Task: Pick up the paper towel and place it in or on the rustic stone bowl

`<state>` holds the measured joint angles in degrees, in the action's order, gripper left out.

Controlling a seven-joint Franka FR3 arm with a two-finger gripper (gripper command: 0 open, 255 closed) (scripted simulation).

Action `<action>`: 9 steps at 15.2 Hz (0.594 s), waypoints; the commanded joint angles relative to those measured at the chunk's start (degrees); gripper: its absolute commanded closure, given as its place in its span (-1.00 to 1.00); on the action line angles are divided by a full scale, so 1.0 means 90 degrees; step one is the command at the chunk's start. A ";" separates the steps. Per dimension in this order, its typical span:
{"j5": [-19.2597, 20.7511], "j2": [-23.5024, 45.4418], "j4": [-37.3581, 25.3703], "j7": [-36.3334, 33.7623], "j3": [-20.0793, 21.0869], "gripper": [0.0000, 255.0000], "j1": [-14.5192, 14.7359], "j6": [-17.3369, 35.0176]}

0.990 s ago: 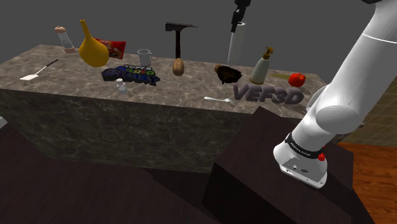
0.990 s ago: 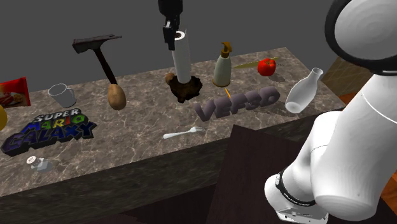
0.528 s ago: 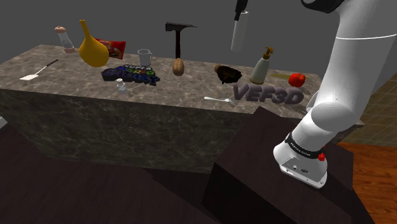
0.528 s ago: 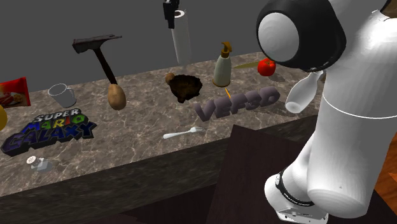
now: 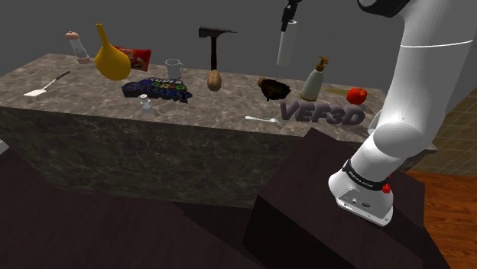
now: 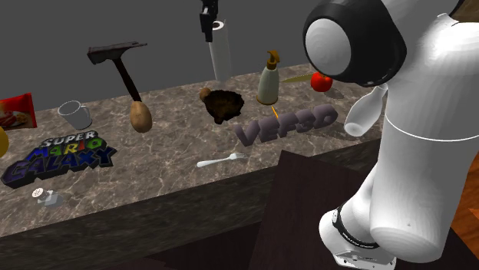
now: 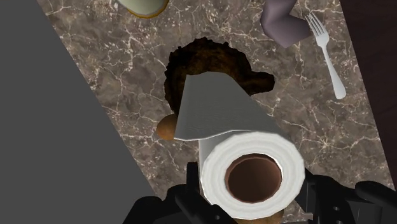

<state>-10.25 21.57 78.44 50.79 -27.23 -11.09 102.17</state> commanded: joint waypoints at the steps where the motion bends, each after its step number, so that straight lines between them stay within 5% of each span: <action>1: 0.0014 -0.0040 0.0219 -0.0005 0.0004 1.00 0.0038 0.0184; 9: -0.0016 -0.0021 0.0882 0.0035 0.0030 1.00 0.0095 0.0859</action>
<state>-10.29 21.21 85.81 51.07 -27.01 -10.27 109.15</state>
